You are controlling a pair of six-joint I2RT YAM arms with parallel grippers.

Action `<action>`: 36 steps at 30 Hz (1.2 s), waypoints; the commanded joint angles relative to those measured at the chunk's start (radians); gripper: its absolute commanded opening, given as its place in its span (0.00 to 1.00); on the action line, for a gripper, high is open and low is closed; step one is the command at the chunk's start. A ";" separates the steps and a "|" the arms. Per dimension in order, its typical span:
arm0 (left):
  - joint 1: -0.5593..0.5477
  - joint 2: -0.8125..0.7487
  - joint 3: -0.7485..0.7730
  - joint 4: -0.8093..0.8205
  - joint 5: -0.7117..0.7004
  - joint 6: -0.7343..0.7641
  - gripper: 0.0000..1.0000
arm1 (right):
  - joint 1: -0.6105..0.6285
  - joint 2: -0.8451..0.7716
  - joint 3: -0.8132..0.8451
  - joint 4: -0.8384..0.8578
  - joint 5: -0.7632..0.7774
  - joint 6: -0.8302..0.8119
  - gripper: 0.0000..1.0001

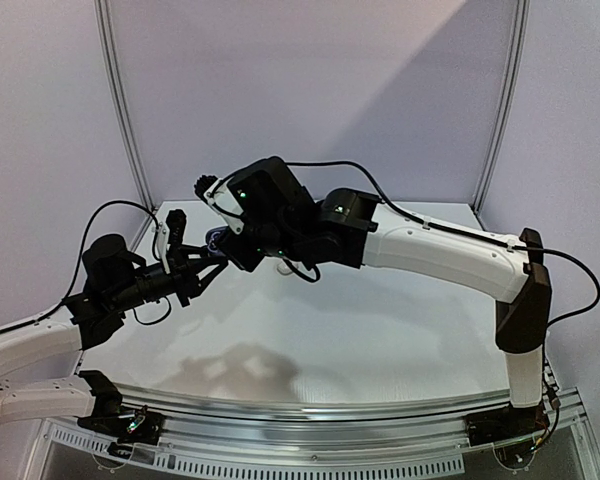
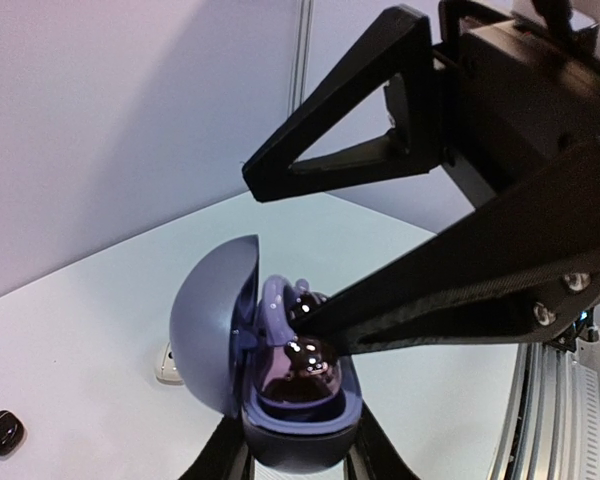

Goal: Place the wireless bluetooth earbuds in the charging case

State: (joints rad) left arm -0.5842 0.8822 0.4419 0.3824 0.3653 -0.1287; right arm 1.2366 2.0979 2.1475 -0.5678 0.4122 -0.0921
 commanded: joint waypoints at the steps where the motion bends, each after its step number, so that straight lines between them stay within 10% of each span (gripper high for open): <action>1: 0.003 -0.025 0.020 0.194 -0.011 -0.012 0.00 | 0.009 0.014 -0.024 -0.154 -0.045 -0.008 0.60; 36: 0.003 -0.029 0.013 0.200 -0.006 -0.021 0.00 | 0.010 0.002 -0.010 -0.115 -0.065 -0.020 0.65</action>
State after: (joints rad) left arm -0.5842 0.8818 0.4419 0.4068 0.3656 -0.1360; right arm 1.2358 2.0823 2.1502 -0.5777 0.4114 -0.0952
